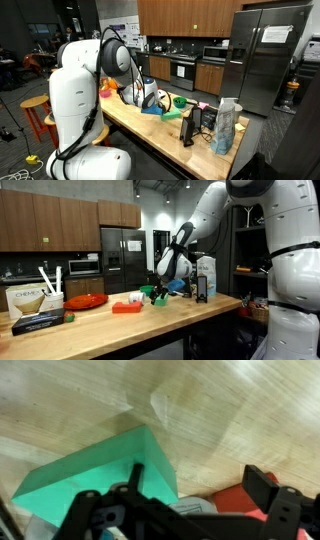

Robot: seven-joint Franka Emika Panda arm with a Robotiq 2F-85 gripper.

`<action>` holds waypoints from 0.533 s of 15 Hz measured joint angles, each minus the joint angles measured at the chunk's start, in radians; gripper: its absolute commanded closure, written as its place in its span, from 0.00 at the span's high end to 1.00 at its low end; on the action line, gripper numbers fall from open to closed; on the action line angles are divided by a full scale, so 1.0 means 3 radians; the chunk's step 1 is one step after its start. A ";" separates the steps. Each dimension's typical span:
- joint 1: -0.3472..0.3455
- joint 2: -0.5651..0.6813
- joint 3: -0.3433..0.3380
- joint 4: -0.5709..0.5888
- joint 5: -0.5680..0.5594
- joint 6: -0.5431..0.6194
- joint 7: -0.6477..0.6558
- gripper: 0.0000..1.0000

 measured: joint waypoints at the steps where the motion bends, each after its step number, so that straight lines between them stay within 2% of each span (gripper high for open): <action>1: 0.0048 -0.0002 -0.0121 -0.0012 -0.0236 -0.0011 0.0162 1.00; 5: 0.0190 -0.0007 -0.0514 -0.0024 -0.0986 -0.0097 0.0675 1.00; 8: 0.0223 -0.0041 -0.0607 -0.0047 -0.1178 -0.0143 0.0816 1.00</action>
